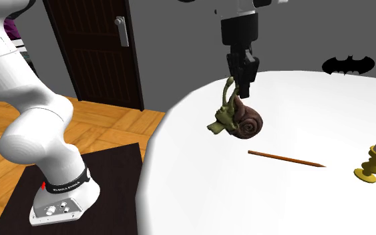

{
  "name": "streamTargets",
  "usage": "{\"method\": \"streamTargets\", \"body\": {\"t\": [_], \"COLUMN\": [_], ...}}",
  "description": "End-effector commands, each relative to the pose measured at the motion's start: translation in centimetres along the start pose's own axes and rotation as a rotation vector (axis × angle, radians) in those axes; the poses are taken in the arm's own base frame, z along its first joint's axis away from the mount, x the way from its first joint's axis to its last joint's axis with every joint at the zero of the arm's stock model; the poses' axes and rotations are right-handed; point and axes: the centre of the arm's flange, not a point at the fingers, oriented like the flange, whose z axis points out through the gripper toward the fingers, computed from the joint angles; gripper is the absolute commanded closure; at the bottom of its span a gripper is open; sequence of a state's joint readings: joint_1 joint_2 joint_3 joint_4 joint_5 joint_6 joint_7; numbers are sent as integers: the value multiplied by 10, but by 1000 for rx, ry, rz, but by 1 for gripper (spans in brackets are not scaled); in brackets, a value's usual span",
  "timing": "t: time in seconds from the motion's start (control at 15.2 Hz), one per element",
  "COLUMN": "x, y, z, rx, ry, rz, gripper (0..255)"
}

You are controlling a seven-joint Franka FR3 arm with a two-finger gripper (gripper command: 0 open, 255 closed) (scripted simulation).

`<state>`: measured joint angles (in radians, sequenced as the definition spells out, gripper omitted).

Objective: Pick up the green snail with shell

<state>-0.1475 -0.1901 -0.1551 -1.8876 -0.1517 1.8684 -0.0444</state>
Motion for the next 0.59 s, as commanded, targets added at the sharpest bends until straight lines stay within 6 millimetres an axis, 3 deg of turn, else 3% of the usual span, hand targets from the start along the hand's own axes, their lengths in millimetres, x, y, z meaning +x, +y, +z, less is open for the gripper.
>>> {"method": "streamTargets", "body": {"t": [0.0, 0.53], "x": [1, 8], "y": [2, 7], "z": [-11, -52], "rx": [0, 0], "ry": [1, 1], "rz": [0, 0], "gripper": [255, 255]}}
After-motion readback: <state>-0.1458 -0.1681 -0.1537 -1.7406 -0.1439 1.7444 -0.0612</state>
